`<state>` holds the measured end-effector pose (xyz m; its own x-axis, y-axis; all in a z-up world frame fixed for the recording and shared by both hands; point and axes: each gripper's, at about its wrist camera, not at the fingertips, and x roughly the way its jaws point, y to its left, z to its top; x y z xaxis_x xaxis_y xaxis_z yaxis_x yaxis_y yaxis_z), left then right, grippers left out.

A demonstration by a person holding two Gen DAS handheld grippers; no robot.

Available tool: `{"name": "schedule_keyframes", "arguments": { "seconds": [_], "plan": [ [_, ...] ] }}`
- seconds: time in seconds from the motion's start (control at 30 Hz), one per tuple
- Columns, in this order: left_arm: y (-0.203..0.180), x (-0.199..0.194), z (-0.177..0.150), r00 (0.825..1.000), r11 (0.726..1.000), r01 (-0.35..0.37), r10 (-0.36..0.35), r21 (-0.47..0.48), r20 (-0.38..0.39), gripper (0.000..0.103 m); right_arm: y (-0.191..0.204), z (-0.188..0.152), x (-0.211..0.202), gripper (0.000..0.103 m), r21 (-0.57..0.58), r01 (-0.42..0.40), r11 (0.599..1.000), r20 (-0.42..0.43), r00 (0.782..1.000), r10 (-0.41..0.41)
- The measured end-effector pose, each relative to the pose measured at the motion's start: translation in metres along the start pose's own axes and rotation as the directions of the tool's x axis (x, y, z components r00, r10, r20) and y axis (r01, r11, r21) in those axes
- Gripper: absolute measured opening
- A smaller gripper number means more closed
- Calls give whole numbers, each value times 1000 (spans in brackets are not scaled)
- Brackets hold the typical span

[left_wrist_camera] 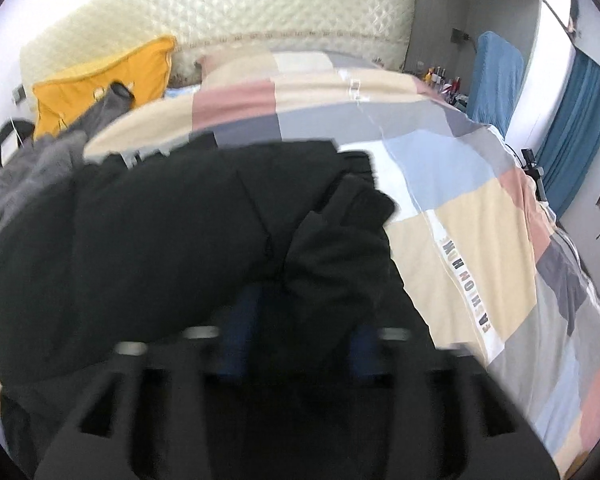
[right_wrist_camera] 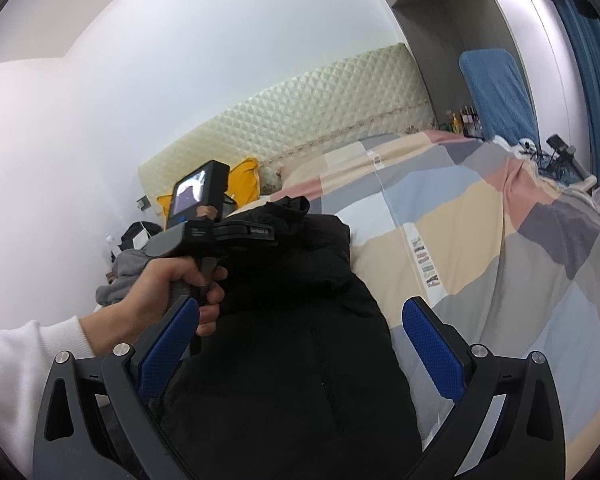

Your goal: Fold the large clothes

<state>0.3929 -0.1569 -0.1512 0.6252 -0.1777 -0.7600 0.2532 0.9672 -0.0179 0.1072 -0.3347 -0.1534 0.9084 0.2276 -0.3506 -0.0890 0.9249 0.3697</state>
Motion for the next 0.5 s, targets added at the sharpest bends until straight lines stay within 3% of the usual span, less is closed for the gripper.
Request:
{"name": "schedule_keyframes", "arguments": {
  "seconds": [0.03,0.07,0.23,0.5],
  "plan": [
    [-1,-7,-1,1000,1000,-7,7,7,22,92,1,0,-1,102,-5,2,1000,4,1000,-2],
    [-1,-18,-1,999,1000,3,-4,16,53,93,2,0,-3,102,-8,3,1000,7,1000,-3],
    [9,-49,-2,996,999,40,-42,27,84,94,9,1,-2,102,-38,6,999,8,1000,-6],
    [74,-101,0,986,999,18,-9,-51,168,94,31,12,13,102,-53,-43,998,-3,999,43]
  ]
}}
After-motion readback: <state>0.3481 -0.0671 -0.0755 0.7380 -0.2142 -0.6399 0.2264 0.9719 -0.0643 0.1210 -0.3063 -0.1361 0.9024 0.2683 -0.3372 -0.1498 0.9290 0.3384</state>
